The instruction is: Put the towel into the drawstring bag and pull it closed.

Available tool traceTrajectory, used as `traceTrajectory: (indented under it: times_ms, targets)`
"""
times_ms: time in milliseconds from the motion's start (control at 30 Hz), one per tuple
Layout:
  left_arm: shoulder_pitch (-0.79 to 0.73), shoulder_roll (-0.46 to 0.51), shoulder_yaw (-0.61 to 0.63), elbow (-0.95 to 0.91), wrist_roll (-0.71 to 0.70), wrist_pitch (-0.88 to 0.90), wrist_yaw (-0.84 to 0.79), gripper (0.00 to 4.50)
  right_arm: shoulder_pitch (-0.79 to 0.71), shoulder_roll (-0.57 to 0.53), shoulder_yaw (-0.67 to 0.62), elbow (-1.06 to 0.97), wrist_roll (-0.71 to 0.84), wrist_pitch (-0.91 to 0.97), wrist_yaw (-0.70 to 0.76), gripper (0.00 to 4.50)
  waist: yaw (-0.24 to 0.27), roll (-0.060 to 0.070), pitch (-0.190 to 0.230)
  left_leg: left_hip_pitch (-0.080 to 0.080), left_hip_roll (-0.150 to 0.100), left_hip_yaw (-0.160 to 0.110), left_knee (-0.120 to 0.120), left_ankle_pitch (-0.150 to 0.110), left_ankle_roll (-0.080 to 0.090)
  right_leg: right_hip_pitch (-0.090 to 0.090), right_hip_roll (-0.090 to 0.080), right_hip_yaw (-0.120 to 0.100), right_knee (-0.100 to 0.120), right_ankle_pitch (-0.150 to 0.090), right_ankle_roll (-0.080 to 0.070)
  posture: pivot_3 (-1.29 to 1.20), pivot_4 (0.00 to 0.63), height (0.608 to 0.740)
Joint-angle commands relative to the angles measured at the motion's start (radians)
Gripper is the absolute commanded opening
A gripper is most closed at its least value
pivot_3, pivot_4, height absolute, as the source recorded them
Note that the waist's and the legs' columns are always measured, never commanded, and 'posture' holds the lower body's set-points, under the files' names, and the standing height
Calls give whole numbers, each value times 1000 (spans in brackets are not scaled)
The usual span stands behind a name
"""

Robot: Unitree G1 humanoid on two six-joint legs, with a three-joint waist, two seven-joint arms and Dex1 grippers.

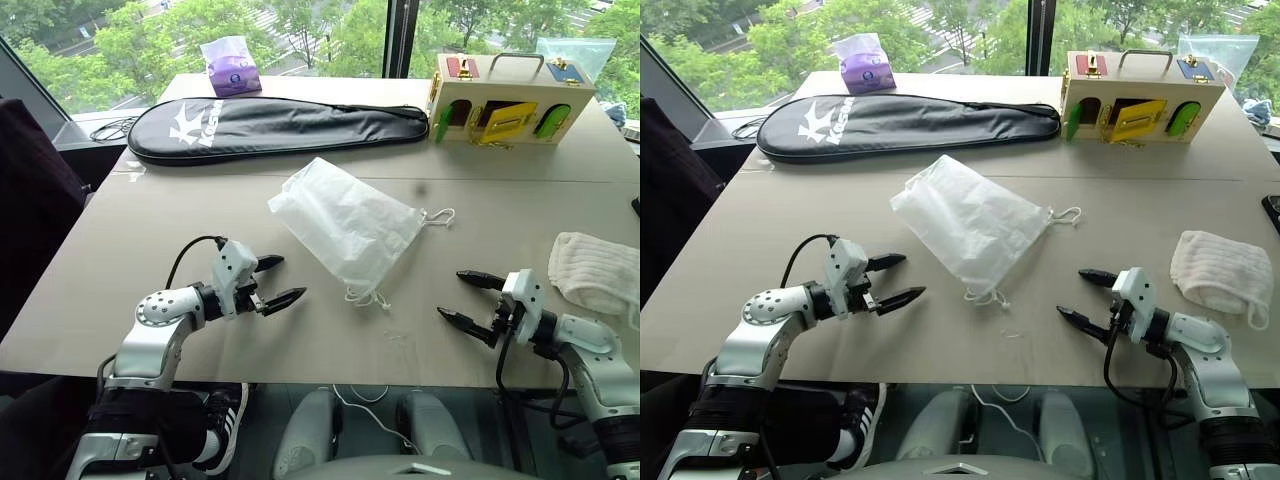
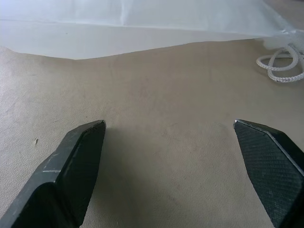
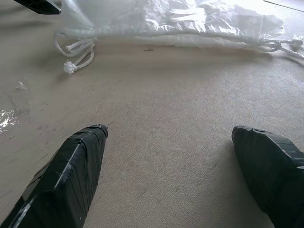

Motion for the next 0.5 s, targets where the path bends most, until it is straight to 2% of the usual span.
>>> traceTrajectory:
  times_ms: [33,500]
  targets:
    - [-7,3,-2,16,-1,-17,-11,4440,3,-4,-26,-38,17,-17,-9,4489,0,0,0,0,0,0,0,0,0,0,0,0,0,0,0,0,150,740]
    - [-30,-6,-7,82,2,-60,-28,4440,-1,-1,-22,-49,30,-15,-25,4489,1,0,0,0,0,0,0,0,0,0,1,0,0,0,0,0,150,740]
